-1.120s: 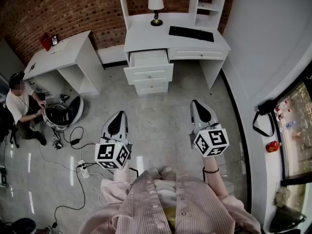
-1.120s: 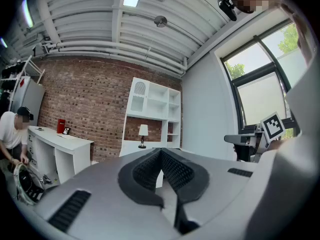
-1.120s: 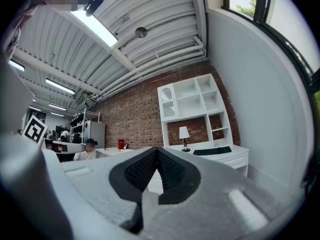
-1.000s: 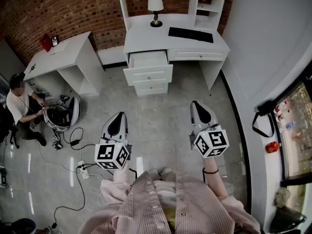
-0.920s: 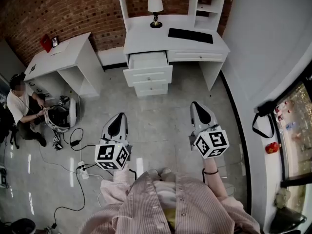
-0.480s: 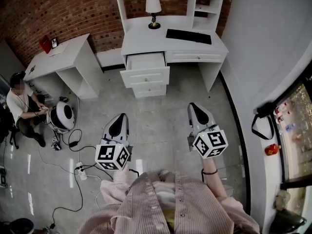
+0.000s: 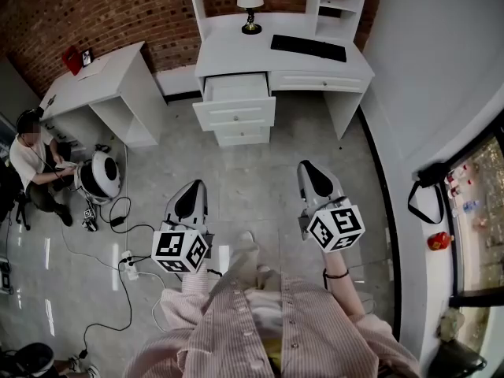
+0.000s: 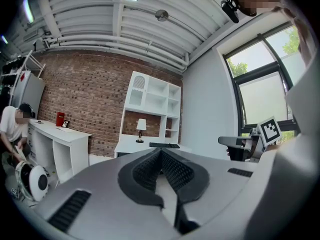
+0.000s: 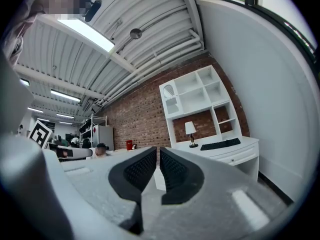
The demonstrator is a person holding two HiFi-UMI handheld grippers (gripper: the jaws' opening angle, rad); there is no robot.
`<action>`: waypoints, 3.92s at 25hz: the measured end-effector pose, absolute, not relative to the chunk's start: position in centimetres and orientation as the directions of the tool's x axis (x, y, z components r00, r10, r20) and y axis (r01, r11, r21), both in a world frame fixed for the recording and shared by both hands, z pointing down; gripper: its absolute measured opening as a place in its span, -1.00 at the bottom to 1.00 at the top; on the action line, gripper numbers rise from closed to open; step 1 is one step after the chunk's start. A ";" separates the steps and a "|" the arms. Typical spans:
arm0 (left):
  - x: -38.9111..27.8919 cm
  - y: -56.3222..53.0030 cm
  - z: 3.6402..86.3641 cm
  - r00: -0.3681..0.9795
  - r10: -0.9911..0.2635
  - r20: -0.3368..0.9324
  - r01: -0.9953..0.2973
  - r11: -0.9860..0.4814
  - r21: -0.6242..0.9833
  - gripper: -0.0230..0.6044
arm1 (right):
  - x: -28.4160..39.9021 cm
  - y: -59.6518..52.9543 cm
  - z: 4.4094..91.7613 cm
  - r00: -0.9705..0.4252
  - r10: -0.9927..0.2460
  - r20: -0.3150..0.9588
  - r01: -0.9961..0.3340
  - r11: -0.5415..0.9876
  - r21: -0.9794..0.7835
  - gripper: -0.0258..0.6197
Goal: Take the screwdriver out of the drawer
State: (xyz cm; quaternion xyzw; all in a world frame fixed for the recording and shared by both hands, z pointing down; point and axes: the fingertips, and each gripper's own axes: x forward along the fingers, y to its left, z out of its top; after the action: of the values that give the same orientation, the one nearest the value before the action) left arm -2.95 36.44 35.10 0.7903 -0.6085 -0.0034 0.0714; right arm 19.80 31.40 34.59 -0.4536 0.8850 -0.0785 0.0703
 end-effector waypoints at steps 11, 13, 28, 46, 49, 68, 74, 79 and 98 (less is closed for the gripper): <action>-5.4 31.3 37.2 0.250 -0.961 0.119 -0.962 -0.232 0.144 -0.93 | 17.3 25.6 36.6 -0.602 -0.798 -0.018 -0.776 0.590 -0.223 -0.80; -6.1 29.4 37.4 0.249 -0.961 0.122 -0.962 -0.231 0.149 -0.93 | 16.6 24.0 37.0 -0.601 -0.799 -0.009 -0.777 0.588 -0.225 -0.78; -11.0 14.4 38.6 0.282 -0.948 0.150 -0.948 -0.252 0.193 -0.93 | 10.7 9.9 39.5 -0.602 -0.795 0.072 -0.784 0.572 -0.243 -0.63; -15.7 2.6 40.2 0.300 -0.937 0.180 -0.944 -0.264 0.197 -0.93 | 6.1 -2.0 41.2 -0.616 -0.781 0.101 -0.775 0.577 -0.260 -0.58; -16.0 1.1 40.7 0.298 -0.935 0.194 -0.944 -0.259 0.204 -0.93 | 5.7 -3.6 41.6 -0.621 -0.775 0.115 -0.771 0.579 -0.263 -0.58; -16.3 -13.8 47.0 0.254 -0.899 0.357 -0.947 -0.157 0.279 -0.93 | 1.6 -20.1 48.1 -0.757 -0.570 0.321 -0.650 0.707 -0.279 -0.58; -16.5 -17.4 49.5 0.219 -0.886 0.409 -0.951 -0.100 0.294 -0.93 | 0.0 -23.7 51.7 -0.792 -0.434 0.430 -0.573 0.772 -0.276 -0.58; -16.4 -19.9 51.4 0.200 -0.868 0.455 -0.949 -0.056 0.310 -0.93 | -1.4 -25.5 54.5 -0.801 -0.314 0.510 -0.497 0.824 -0.272 -0.58; -18.0 -24.4 58.0 0.202 -0.778 0.594 -0.941 0.013 0.337 -0.93 | -6.1 -27.7 65.7 -0.682 0.009 0.732 -0.272 0.925 -0.264 -0.58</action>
State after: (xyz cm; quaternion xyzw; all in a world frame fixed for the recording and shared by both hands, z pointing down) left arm -17.98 -24.36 58.01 0.6928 -0.6205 0.1170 0.3481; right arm -6.11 -27.74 65.71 -0.0730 0.8994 -0.1787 -0.3922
